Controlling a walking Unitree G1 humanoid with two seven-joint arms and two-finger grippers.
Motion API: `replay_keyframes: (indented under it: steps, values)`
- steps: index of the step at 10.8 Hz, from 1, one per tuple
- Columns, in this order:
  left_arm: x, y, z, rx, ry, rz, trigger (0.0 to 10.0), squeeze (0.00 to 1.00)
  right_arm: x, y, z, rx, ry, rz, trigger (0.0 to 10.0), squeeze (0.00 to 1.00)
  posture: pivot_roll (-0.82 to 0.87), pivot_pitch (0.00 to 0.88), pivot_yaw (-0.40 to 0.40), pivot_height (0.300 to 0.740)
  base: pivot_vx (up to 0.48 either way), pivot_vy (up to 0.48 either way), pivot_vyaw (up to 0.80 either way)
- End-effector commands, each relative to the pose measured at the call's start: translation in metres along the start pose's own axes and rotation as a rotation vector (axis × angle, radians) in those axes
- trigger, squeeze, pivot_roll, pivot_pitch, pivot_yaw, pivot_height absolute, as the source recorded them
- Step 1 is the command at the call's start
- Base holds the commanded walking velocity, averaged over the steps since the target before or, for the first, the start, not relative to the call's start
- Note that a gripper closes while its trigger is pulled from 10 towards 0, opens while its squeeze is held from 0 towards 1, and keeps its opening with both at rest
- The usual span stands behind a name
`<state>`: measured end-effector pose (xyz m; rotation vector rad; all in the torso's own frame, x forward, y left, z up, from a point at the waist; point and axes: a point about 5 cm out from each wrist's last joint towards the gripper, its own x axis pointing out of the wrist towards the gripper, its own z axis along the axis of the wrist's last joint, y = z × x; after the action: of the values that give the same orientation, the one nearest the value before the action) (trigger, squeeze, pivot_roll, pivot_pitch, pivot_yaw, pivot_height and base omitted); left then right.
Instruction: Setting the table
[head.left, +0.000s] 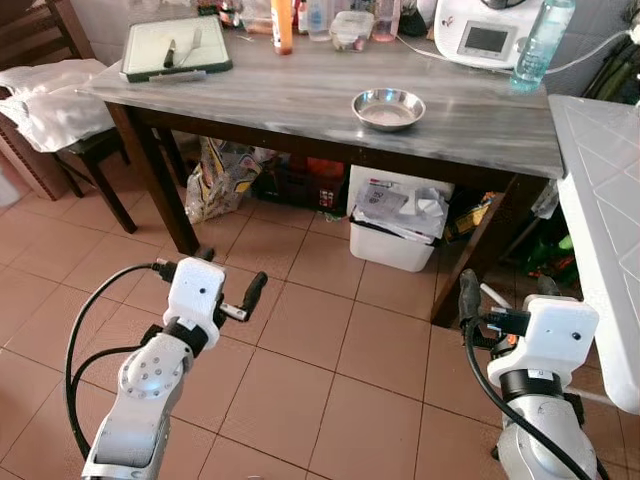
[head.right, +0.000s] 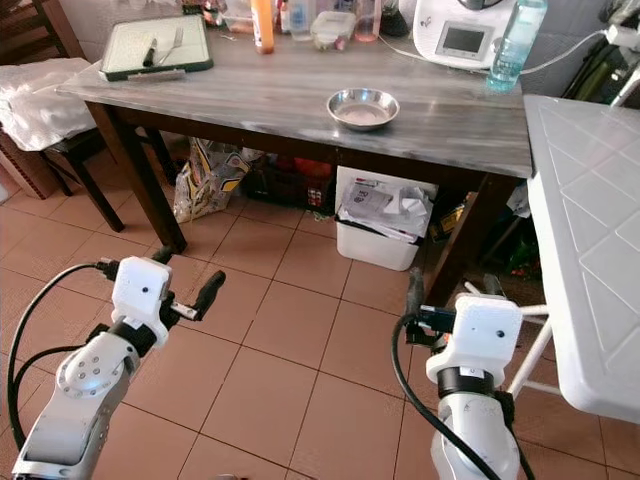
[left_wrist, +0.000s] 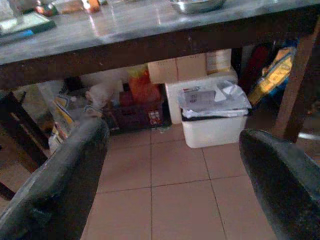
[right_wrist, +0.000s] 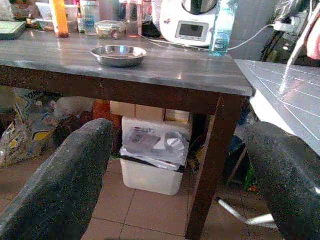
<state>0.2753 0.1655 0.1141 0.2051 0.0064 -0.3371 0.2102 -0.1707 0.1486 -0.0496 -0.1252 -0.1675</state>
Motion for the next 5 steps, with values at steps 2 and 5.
replay_keyframes:
  steps: [2,5]
  values:
    - [0.0014,-0.0001,-0.0014,-0.006,0.006,-0.016,10.0,0.00,0.0025,-0.0077,0.0013,-0.013,-0.007,-0.031,10.0,0.00,0.13,0.113,0.013,0.740,0.000,-0.352,0.00]
    - [0.0024,0.0008,-0.0045,-0.009,0.008,-0.023,10.0,0.00,0.0053,-0.0091,0.0029,-0.016,-0.018,-0.041,10.0,0.00,0.13,0.110,0.015,0.740,0.000,-0.361,0.00]
